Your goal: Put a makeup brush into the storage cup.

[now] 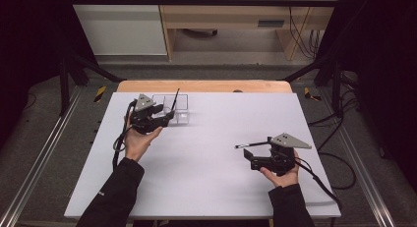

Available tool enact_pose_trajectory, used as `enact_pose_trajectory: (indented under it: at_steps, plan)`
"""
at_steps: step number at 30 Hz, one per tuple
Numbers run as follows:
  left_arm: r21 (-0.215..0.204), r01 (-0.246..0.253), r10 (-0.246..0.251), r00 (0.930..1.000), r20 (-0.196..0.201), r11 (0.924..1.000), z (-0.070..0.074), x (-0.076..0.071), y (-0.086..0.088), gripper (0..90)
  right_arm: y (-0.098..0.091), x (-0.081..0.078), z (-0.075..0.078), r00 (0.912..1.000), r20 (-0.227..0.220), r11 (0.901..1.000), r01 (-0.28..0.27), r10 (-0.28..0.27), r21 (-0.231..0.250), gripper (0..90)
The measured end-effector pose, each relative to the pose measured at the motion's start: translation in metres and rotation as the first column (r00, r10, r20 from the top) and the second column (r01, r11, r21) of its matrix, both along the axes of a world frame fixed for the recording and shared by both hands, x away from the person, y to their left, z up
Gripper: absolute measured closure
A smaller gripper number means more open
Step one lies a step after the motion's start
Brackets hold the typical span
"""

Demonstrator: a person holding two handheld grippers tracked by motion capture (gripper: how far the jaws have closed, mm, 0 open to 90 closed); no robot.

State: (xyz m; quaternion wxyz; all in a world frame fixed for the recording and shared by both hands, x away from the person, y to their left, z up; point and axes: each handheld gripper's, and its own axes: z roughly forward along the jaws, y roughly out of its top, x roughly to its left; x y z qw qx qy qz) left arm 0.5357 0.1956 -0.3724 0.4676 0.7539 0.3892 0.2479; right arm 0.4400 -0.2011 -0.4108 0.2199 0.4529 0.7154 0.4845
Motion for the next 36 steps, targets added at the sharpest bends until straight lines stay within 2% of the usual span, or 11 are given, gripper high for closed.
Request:
enact_pose_trajectory:
  at_steps: [7, 17, 21, 24, 26, 28, 36]
  plan:
    - [0.009, 0.021, -0.021, 0.9996, 0.02, 0.9997, 0.001, -0.022, 0.001, 36.5, -0.001, -0.001, 0.002, 1.0, 0.004, 1.0, 0.004, -0.004, 0.003, 2.2]
    - [-0.009, 0.036, -0.036, 0.9993, 0.013, 0.9993, -0.005, -0.045, 0.008, 23.8, -0.001, 0.001, 0.002, 1.0, 0.001, 0.9999, -0.004, 0.004, -0.009, 2.6]
    - [0.003, 0.033, -0.033, 0.9994, 0.005, 0.9995, -0.009, -0.055, 0.012, 19.8, -0.001, 0.001, 0.002, 1.0, 0.003, 1.0, -0.002, 0.002, -0.003, 2.6]
    - [-0.012, 0.032, -0.032, 0.9995, -0.005, 0.9994, -0.013, -0.061, 0.016, 18.1, -0.001, 0.002, 0.003, 1.0, 0.002, 1.0, -0.004, 0.004, -0.006, 2.6]
    - [-0.002, 0.025, -0.025, 0.9996, -0.012, 0.9997, -0.017, -0.065, 0.019, 16.9, -0.001, 0.002, 0.003, 1.0, 0.001, 1.0, -0.004, 0.004, -0.009, 2.5]
    - [-0.009, 0.024, -0.024, 0.9996, -0.018, 0.9997, -0.02, -0.068, 0.021, 15.6, -0.001, 0.002, 0.003, 1.0, 0.001, 1.0, -0.005, 0.005, -0.009, 2.5]
    - [-0.031, 0.004, -0.005, 0.9998, -0.018, 0.9995, -0.03, -0.082, 0.031, 13.6, -0.002, -0.001, 0.003, 1.0, 0.005, 0.9998, -0.008, 0.008, -0.018, 2.5]
